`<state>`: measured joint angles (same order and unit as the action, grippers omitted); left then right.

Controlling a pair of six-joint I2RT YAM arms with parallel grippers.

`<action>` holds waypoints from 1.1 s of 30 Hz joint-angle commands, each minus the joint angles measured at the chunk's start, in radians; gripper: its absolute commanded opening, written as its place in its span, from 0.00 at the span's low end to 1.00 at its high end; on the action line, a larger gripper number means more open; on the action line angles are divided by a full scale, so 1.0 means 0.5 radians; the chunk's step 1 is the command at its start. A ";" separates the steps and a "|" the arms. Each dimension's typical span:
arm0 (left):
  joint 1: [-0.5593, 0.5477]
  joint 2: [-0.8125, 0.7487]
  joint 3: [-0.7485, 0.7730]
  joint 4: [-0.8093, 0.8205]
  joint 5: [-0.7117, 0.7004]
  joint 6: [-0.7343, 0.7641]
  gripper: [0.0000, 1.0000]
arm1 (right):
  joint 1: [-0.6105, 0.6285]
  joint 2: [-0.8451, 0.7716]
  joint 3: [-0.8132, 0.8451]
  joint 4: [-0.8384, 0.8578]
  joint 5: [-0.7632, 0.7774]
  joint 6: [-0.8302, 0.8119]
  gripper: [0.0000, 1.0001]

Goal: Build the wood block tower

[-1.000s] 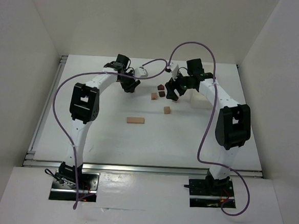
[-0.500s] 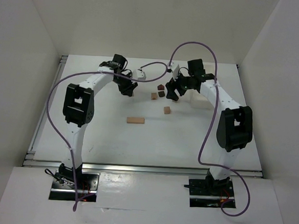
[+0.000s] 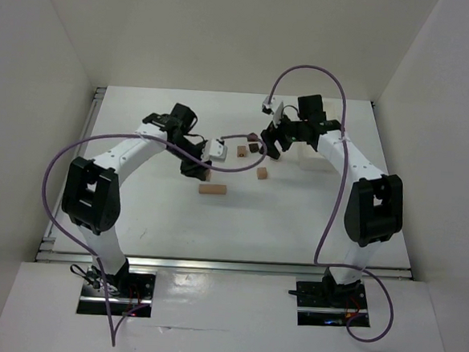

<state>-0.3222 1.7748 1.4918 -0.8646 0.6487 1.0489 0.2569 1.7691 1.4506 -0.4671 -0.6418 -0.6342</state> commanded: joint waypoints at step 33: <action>-0.163 0.249 -0.287 0.493 -0.208 -0.263 0.11 | -0.011 -0.461 -0.609 0.560 0.382 0.446 0.81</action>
<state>-0.4000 1.8881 1.3636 -0.6525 0.5251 0.9379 0.2569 1.5787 1.1511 -0.2344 -0.4671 -0.4267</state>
